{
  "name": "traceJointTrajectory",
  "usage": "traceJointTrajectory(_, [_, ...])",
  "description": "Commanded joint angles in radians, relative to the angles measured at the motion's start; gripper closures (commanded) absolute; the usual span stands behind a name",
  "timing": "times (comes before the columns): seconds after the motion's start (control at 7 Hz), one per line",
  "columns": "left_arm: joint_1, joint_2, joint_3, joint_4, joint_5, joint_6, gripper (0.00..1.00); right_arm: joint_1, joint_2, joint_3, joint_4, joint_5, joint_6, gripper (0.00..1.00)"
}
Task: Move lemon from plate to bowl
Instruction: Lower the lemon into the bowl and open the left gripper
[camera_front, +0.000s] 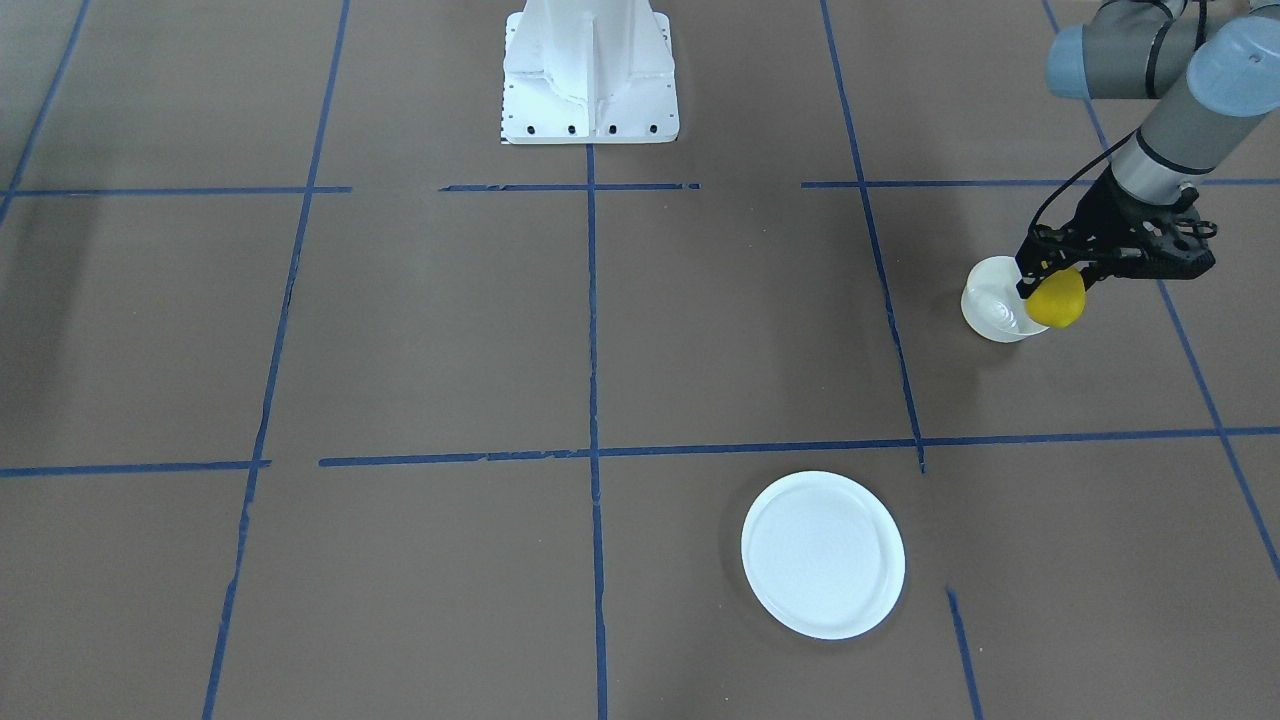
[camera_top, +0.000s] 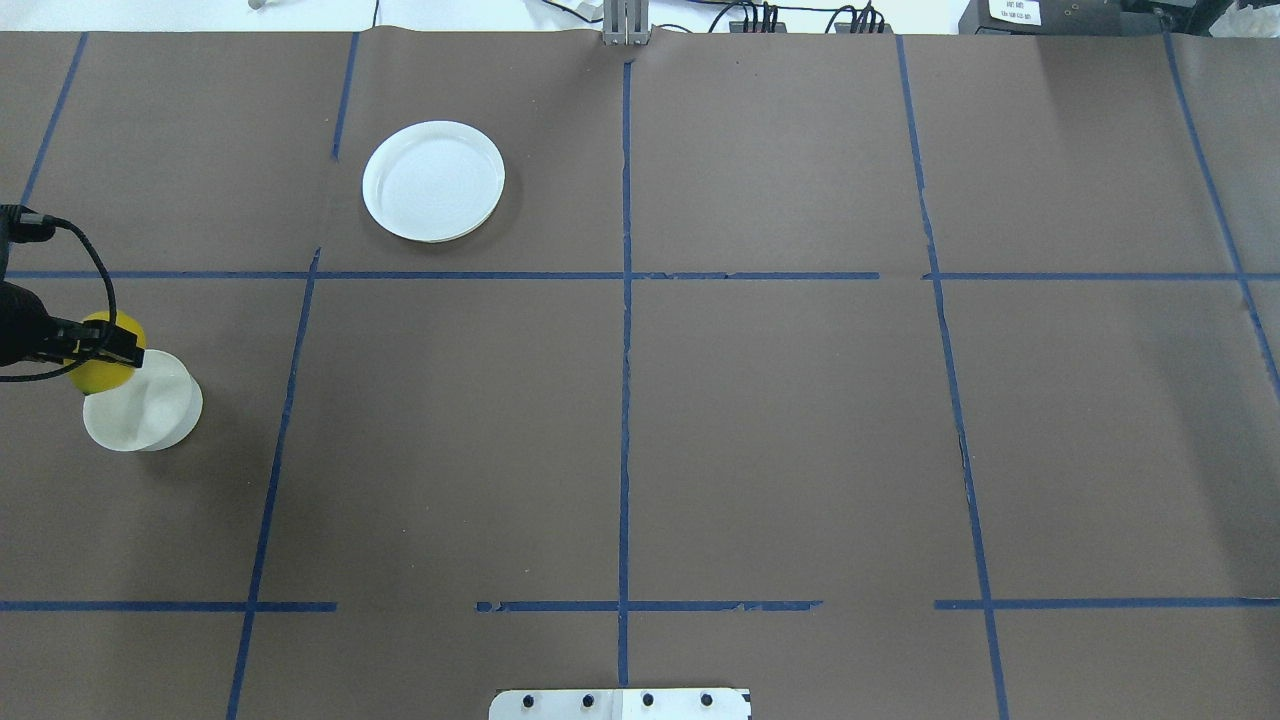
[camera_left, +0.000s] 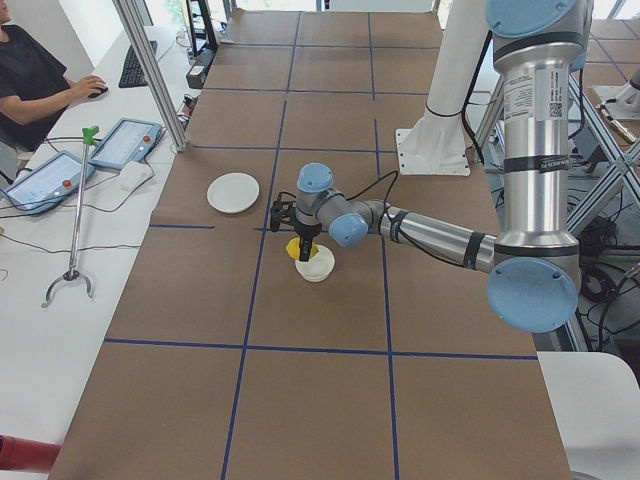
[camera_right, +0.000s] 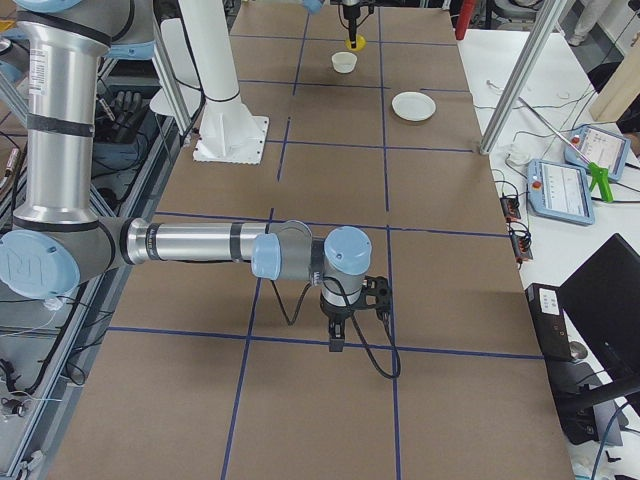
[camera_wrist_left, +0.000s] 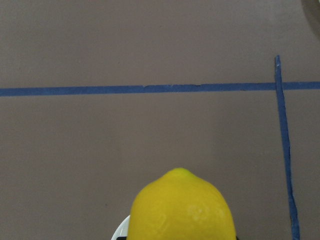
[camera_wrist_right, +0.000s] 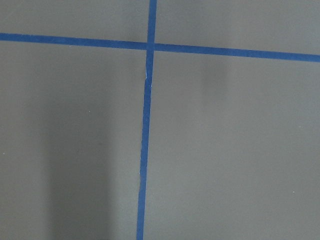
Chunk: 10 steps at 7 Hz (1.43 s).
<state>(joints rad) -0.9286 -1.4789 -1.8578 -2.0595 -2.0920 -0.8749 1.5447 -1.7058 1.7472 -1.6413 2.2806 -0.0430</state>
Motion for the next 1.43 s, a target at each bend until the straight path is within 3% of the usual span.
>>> traceJointTrajectory(0.0, [0.049,0.005,-0.001,-0.004,0.012,-0.027,1.00,0.000,0.000,0.000,0.000,0.000,0.000,0.00])
traceJointTrajectory(0.14, [0.053,0.008,0.002,-0.004,0.013,-0.022,1.00,0.000,0.000,0.000,0.000,0.000,0.000,0.00])
traceJointTrajectory(0.29, [0.053,0.014,0.008,-0.004,0.012,-0.012,0.84,0.000,0.000,0.000,0.000,0.000,0.000,0.00])
traceJointTrajectory(0.43, [0.053,0.015,0.006,-0.004,0.012,-0.012,0.01,0.000,0.000,0.000,0.000,0.000,0.000,0.00])
traceJointTrajectory(0.86, [0.044,0.019,-0.035,0.002,-0.020,-0.010,0.00,0.000,0.000,0.000,0.000,0.000,0.000,0.00])
traceJointTrajectory(1.0, [0.025,0.012,-0.052,0.012,-0.052,0.081,0.00,0.000,0.000,0.000,0.000,0.000,0.000,0.00])
traceJointTrajectory(1.29, [-0.130,-0.045,-0.055,0.141,-0.080,0.378,0.00,0.000,0.000,0.000,0.000,0.000,0.000,0.00])
